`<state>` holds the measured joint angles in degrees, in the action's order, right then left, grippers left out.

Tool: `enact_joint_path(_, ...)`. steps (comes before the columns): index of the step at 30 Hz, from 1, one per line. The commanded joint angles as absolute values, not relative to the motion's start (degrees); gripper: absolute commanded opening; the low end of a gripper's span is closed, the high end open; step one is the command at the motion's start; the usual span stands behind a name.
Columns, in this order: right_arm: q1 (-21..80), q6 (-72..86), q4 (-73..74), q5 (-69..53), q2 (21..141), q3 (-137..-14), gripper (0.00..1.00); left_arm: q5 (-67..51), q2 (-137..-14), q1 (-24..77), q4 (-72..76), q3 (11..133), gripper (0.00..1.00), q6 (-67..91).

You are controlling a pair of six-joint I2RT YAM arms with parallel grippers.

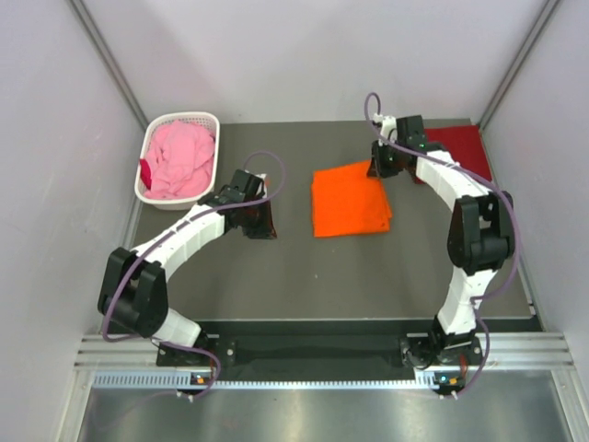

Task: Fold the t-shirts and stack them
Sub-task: Neatly place the folded tshirt to the corner

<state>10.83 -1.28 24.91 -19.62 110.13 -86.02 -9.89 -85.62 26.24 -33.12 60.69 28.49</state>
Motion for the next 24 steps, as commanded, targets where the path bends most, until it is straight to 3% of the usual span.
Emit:
enact_joint_path(1,9.41,-7.37,27.68,-14.42,105.65,-91.66,0.0,-11.43,-82.27,26.02,-31.99,61.96,0.18,27.51)
enact_joint_path(18,3.26,-18.63,26.9,-1.77,104.5,-101.42,0.0,-11.16,-82.44,26.02,-31.73,61.35,0.18,26.46)
enact_joint_path(24,1.15,-20.83,28.12,-2.81,105.99,-106.33,0.0,-11.43,-81.83,26.02,-31.46,60.82,0.18,26.37)
